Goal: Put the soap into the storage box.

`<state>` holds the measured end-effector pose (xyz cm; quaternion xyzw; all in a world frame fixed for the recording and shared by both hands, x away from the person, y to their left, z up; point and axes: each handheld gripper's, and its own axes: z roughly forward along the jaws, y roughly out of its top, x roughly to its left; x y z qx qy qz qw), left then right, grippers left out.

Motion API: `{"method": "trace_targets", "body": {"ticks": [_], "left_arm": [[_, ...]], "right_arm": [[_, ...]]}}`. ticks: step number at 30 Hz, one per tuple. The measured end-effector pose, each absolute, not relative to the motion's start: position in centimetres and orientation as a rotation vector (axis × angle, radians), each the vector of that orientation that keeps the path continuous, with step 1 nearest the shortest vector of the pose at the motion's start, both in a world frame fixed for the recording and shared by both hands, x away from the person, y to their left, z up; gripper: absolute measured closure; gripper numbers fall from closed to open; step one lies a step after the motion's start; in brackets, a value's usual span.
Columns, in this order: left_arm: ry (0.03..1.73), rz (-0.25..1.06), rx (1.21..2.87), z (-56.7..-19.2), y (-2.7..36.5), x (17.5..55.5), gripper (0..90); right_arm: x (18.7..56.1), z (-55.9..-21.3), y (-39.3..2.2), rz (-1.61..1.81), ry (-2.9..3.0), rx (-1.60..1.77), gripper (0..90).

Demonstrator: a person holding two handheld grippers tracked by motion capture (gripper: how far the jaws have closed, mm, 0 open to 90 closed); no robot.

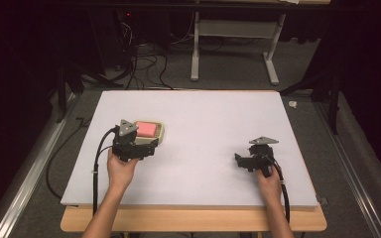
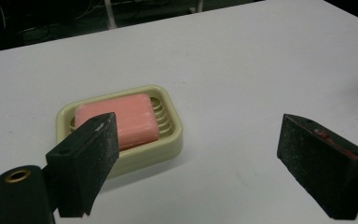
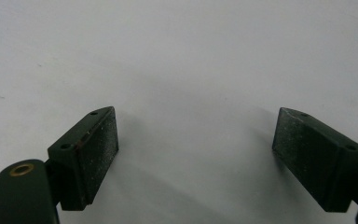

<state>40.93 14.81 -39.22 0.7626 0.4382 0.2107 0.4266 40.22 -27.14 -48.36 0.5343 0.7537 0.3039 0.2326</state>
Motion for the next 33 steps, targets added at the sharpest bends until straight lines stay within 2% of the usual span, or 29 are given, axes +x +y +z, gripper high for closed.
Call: {"method": "trace_targets", "body": {"ticks": [33], "left_arm": [[1.006,0.452,1.960,-39.9,13.3,37.9,13.7]], "right_arm": [[40.2,-48.4,-27.1,0.834,2.070,1.469,14.8]]}}
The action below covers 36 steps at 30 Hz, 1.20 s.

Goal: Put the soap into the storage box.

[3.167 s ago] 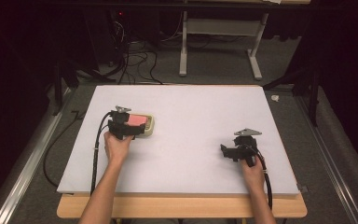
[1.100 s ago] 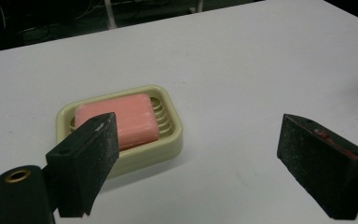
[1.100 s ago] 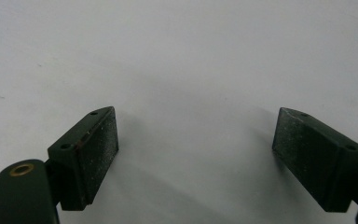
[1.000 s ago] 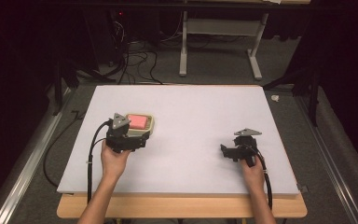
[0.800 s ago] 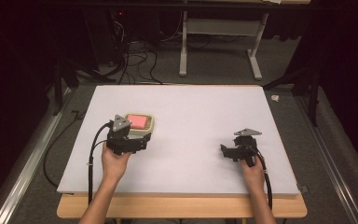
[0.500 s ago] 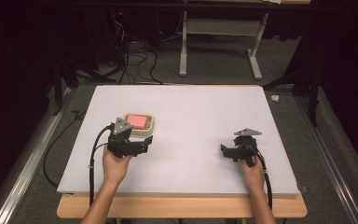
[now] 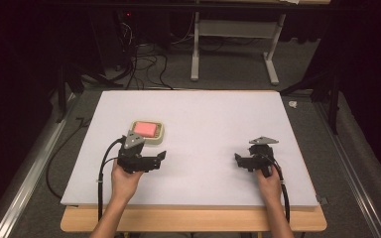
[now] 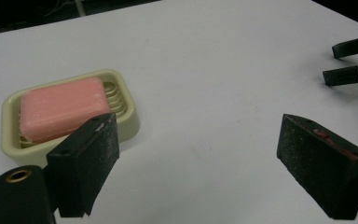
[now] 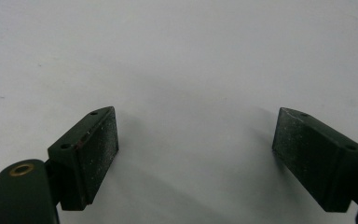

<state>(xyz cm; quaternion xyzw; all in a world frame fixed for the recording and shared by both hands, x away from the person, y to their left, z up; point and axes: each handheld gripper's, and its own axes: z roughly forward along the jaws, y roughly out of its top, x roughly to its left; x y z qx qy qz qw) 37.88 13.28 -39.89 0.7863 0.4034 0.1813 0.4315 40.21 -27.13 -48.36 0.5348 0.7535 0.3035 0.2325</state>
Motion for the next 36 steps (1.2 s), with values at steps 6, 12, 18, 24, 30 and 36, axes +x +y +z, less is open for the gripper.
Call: {"method": "trace_targets", "body": {"ticks": [6,12,18,24,30,36], "left_arm": [[0.990,0.439,1.971,-40.1,12.8,37.8,14.2],[0.978,0.423,1.983,-40.4,12.3,37.6,14.4],[0.952,0.389,2.013,-40.8,11.6,37.6,14.6],[0.944,0.359,2.037,-41.5,11.1,37.7,14.6],[0.948,0.351,2.058,-42.3,10.6,37.8,14.8],[0.959,0.339,2.070,-42.9,10.3,38.1,14.9]], "right_arm": [[40.2,-48.4,-27.1,0.834,2.070,1.470,14.8],[40.2,-48.4,-27.1,0.834,2.070,1.470,14.8],[40.2,-48.4,-27.1,0.834,2.070,1.470,14.8],[40.2,-48.4,-27.1,0.834,2.070,1.471,14.8],[40.2,-48.4,-27.1,0.834,2.070,1.471,14.8],[40.2,-48.4,-27.1,0.834,2.071,1.470,14.8]]}}
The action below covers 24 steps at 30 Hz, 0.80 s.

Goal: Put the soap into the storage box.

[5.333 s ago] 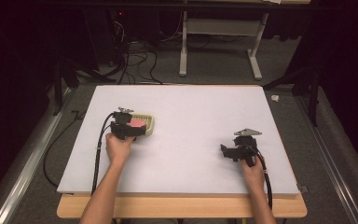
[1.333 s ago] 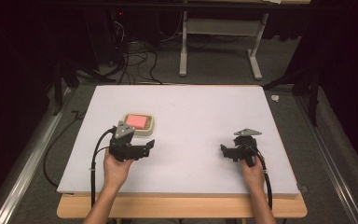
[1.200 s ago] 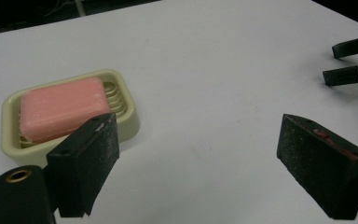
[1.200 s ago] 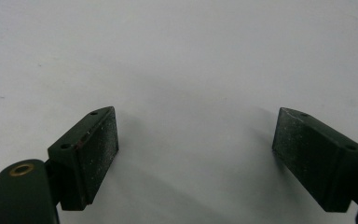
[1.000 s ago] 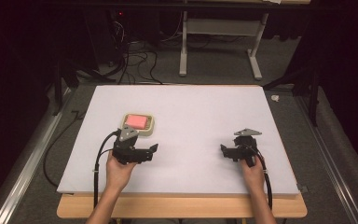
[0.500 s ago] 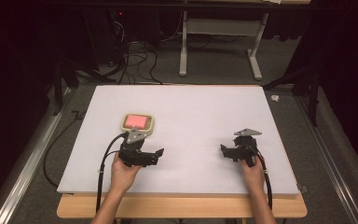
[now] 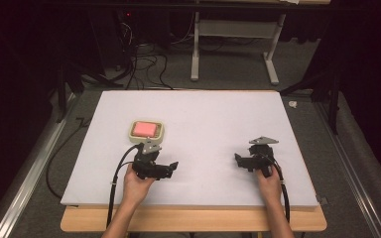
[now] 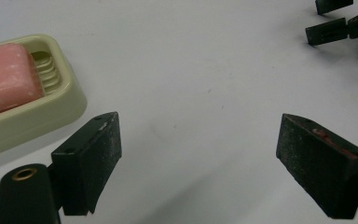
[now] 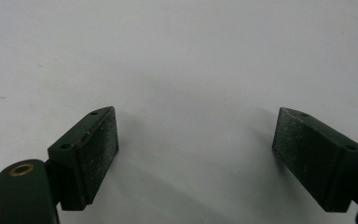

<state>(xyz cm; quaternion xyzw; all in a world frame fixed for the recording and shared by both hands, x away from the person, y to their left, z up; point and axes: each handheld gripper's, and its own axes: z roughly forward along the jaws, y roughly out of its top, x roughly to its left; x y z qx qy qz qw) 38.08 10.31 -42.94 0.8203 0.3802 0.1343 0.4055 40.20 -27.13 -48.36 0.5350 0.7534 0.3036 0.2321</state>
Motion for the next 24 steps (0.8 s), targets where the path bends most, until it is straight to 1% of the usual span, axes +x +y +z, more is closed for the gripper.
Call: {"method": "trace_targets", "body": {"ticks": [8,17,24], "left_arm": [[0.952,0.306,2.109,-43.9,9.3,38.8,14.9],[0.964,0.318,2.109,-44.7,8.7,39.3,15.0],[0.960,0.343,2.141,-45.5,8.2,39.7,15.0]], "right_arm": [[40.2,-48.4,-27.1,0.834,2.070,1.471,14.8],[40.2,-48.4,-27.1,0.834,2.071,1.470,14.8],[40.2,-48.4,-27.1,0.834,2.071,1.470,14.8]]}}
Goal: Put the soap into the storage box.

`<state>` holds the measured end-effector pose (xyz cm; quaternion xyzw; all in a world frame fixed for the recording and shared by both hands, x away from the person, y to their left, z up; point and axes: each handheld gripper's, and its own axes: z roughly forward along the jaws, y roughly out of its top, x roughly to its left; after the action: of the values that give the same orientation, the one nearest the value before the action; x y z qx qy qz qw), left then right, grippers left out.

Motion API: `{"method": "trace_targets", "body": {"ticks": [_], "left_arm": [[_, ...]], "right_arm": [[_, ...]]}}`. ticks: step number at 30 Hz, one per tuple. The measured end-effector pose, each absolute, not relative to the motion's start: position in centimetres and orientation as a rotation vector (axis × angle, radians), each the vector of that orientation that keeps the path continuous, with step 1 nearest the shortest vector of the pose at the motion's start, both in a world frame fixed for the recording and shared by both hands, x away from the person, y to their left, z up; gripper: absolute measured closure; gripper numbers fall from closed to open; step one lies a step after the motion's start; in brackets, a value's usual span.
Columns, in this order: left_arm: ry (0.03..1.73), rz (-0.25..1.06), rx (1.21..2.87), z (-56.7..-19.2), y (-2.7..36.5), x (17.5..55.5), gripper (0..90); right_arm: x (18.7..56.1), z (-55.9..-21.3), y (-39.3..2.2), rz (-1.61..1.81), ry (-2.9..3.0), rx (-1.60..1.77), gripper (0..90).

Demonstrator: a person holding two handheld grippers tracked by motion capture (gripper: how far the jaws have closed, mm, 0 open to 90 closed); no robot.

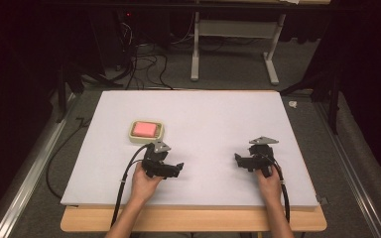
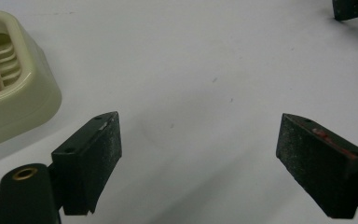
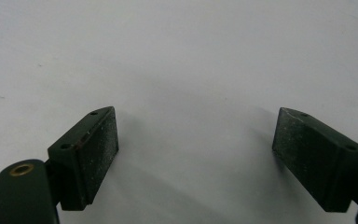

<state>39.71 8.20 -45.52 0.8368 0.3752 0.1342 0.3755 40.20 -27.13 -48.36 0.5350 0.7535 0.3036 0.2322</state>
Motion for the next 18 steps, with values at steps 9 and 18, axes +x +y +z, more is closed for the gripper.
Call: {"method": "trace_targets", "body": {"ticks": [9,18], "left_arm": [[0.977,0.352,2.136,-46.4,8.0,40.1,15.0],[0.993,0.363,2.159,-47.3,7.6,40.5,15.1]], "right_arm": [[40.2,-48.4,-27.1,0.834,2.070,1.470,14.8],[40.2,-48.4,-27.1,0.834,2.070,1.470,14.8]]}}
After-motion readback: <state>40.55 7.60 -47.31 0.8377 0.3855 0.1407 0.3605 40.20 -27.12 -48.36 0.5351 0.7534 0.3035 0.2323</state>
